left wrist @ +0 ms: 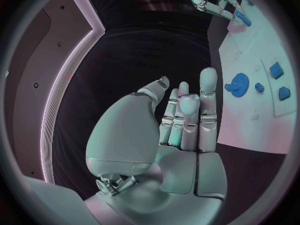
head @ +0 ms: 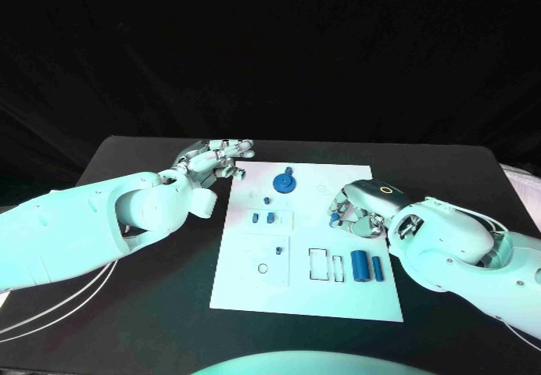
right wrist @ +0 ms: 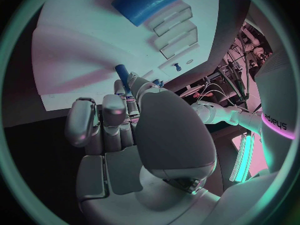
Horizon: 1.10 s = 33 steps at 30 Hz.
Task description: Assemble the parts on the task board
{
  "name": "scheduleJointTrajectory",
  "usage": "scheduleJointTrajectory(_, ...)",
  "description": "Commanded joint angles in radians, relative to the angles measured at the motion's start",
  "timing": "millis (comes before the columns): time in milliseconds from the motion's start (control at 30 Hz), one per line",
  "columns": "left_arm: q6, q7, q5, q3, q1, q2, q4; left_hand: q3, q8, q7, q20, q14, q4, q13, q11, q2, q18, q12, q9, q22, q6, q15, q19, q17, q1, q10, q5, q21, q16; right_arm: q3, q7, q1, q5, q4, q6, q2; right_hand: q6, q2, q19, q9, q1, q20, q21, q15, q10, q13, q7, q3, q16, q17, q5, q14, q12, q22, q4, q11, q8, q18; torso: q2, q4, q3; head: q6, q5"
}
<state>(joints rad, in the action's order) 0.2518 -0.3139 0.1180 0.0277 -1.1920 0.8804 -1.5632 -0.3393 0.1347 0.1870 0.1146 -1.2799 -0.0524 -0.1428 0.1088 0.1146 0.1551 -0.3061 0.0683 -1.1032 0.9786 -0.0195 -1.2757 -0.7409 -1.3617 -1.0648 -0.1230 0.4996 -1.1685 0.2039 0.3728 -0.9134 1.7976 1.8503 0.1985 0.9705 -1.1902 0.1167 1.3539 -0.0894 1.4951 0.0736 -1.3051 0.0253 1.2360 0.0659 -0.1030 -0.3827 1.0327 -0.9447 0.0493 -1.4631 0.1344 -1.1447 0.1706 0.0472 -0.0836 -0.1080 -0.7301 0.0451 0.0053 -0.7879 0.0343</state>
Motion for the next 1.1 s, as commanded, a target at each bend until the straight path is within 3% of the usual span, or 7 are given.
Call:
scheduleJointTrajectory(33,-0.021,-0.003,0.0,0.0,0.0,-0.001,0.001,0.005,-0.003,0.002,0.008,0.003,0.0,-0.001,0.002,0.002,0.017,-0.004,-0.001,0.001,-0.006,-0.006,0.003,0.001,-0.006,0.006,-0.001,-0.007,0.0,0.003,-0.003,-0.01,-0.051,0.026,0.052,0.009,-0.007,-0.003,0.007,0.002,-0.012,0.0,-0.004,0.007,0.005,0.0,0.001,-0.004,0.003,0.001,0.006,-0.024,-0.008,0.002,0.0,0.0,-0.003,0.017,0.0,0.0,0.0001,0.002,-0.001)
scheduleJointTrajectory(367,-0.022,-0.003,-0.002,0.0,0.001,-0.003,0.0,0.006,-0.001,0.002,0.008,0.004,0.0,-0.002,0.002,0.0,0.017,-0.007,0.0,0.002,-0.007,-0.006,0.002,0.002,-0.008,0.007,-0.002,-0.008,0.0,0.017,-0.019,-0.024,-0.133,0.108,0.064,0.003,-0.006,-0.001,0.006,0.002,-0.013,0.0,-0.004,0.007,0.004,-0.001,-0.002,-0.01,0.005,-0.001,0.008,-0.024,-0.014,0.001,-0.001,0.001,0.0,0.017,0.0,0.0024,-0.0013,0.005,0.0)
scheduleJointTrajectory(533,-0.022,-0.003,-0.002,0.0,0.002,-0.005,-0.002,0.006,-0.001,0.002,0.008,0.004,0.0,-0.002,0.002,0.0,0.017,-0.007,0.0,0.002,-0.007,-0.006,0.002,0.002,-0.008,0.007,-0.002,-0.008,0.0,0.018,-0.033,0.006,-0.139,0.143,0.057,-0.051,-0.004,-0.002,0.006,0.002,-0.013,0.0,-0.005,0.006,0.004,-0.001,-0.004,-0.016,0.008,-0.004,0.01,-0.024,-0.019,0.001,-0.002,0.002,0.002,0.017,0.0,0.0014,-0.0027,0.001,0.004)
scheduleJointTrajectory(633,-0.021,-0.004,-0.002,0.0,0.002,-0.006,-0.002,0.006,-0.001,0.002,0.008,0.004,0.0,-0.002,0.002,0.0,0.017,-0.007,0.0,0.002,-0.007,-0.006,0.002,0.002,-0.008,0.007,-0.002,-0.008,0.0,0.017,-0.042,0.029,-0.131,0.152,0.053,-0.091,-0.004,-0.002,0.006,0.002,-0.013,0.0,-0.005,0.006,0.004,-0.001,-0.005,-0.017,0.009,-0.004,0.01,-0.024,-0.019,0.001,-0.003,0.003,0.002,0.017,-0.001,0.0001,-0.0013,0.001,0.007)
scheduleJointTrajectory(900,-0.022,-0.002,-0.002,0.0,0.002,-0.013,-0.003,0.006,-0.001,0.002,0.008,0.004,0.0,-0.002,0.002,0.0,0.017,-0.007,0.0,0.002,-0.007,-0.006,0.002,0.002,-0.008,0.007,-0.002,-0.008,0.0,-0.007,-0.06,0.073,-0.085,0.112,0.028,-0.175,0.0,-0.001,0.004,0.003,-0.013,0.002,-0.004,0.003,0.003,-0.001,-0.01,-0.026,0.009,-0.003,0.017,-0.023,-0.029,0.003,-0.01,0.006,0.007,0.016,0.0,0.003,-0.0064,-0.003,0.01)
scheduleJointTrajectory(1000,-0.022,-0.002,-0.002,-0.001,0.002,-0.016,-0.002,0.006,-0.001,0.002,0.008,0.004,0.0,-0.002,0.002,0.0,0.017,-0.007,0.0,0.002,-0.007,-0.006,0.002,0.002,-0.008,0.007,-0.002,-0.008,0.0,-0.018,-0.064,0.082,-0.074,0.09,0.017,-0.192,0.0,0.0,0.004,0.003,-0.013,0.002,-0.004,0.003,0.003,-0.001,-0.011,-0.028,0.01,-0.003,0.019,-0.023,-0.03,0.002,-0.011,0.006,0.007,0.016,-0.001,-0.0003,-0.0041,-0.006,0.017)
scheduleJointTrajectory(1100,-0.023,-0.002,-0.002,-0.001,0.002,-0.019,-0.002,0.006,-0.001,0.002,0.008,0.004,0.0,-0.002,0.002,0.0,0.017,-0.007,0.0,0.002,-0.007,-0.006,0.002,0.002,-0.008,0.007,-0.002,-0.008,0.0,-0.026,-0.066,0.089,-0.066,0.072,0.008,-0.205,0.0,-0.001,0.004,0.003,-0.012,0.003,-0.004,0.003,0.004,-0.001,-0.011,-0.03,0.01,-0.004,0.022,-0.022,-0.032,0.003,-0.013,0.007,0.008,0.016,-0.001,0.0008,-0.0046,-0.01,0.017)
